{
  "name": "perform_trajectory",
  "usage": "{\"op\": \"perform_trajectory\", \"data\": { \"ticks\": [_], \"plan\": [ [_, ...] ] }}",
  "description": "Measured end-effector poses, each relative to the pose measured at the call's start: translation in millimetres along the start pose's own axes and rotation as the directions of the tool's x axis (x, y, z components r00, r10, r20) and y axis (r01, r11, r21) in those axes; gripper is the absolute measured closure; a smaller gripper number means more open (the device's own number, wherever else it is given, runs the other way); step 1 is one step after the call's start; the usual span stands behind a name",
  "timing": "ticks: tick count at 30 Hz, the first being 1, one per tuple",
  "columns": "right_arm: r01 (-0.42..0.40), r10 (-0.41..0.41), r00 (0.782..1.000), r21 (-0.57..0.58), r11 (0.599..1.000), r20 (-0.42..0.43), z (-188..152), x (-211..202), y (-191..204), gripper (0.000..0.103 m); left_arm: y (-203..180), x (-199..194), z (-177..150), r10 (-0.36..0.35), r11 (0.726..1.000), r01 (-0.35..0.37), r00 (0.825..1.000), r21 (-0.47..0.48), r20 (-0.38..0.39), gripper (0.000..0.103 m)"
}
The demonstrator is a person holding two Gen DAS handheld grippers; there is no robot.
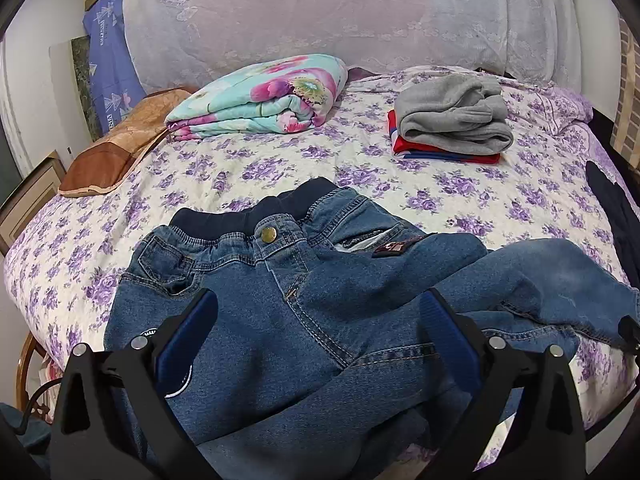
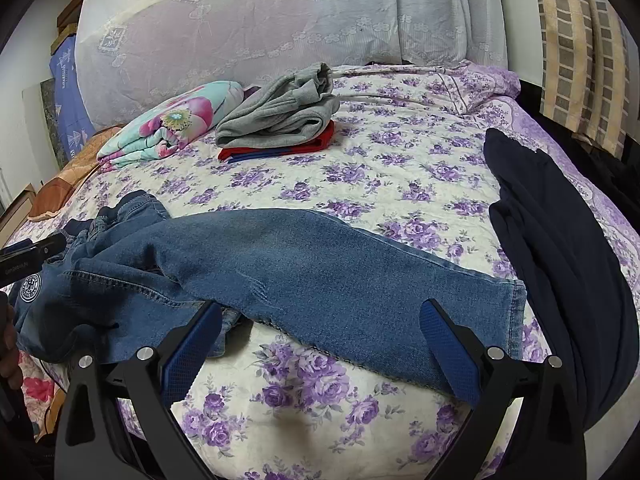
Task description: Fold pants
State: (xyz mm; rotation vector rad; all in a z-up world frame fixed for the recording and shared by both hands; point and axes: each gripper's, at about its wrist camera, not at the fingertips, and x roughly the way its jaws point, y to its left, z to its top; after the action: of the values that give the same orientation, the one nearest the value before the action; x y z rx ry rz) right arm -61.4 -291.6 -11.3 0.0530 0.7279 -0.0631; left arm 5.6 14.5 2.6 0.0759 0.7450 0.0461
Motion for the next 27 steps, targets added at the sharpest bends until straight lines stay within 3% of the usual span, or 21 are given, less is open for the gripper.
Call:
{"op": "perform_trajectory", "data": {
  "ticks": [14,20,22,24,27],
  "plan": [
    [0.004,-0.004,1.0,0.0,1.0,-0.003,-1,-1,1,0.003,0,2,-1,0.009,1.0,-0.009,1.0,0.022,0.003,0.004],
    [0.043,-0.043,0.999,-0.017,0.999,0.02,5,-9,-16,0.003,20,8,49,0.027,0.986,-0.032,0.999,0.162,0.038,0.004],
    [0.046,-0.046,0.998,0.015,0.999,0.031,9,-12,-35,0.003,27,32,76,-0.033,0.979,0.034,0.999,0.202,-0.01,0.004],
    [0.048,-0.05,0.998,0.068,0.997,0.026,12,-11,-59,0.003,25,71,98,-0.105,0.962,0.133,0.987,0.239,-0.125,0.004],
    [0.079,-0.081,0.997,0.122,0.989,0.012,11,-8,-91,0.003,10,132,112,-0.083,0.947,0.155,0.964,0.282,-0.251,0.004]
  ]
}}
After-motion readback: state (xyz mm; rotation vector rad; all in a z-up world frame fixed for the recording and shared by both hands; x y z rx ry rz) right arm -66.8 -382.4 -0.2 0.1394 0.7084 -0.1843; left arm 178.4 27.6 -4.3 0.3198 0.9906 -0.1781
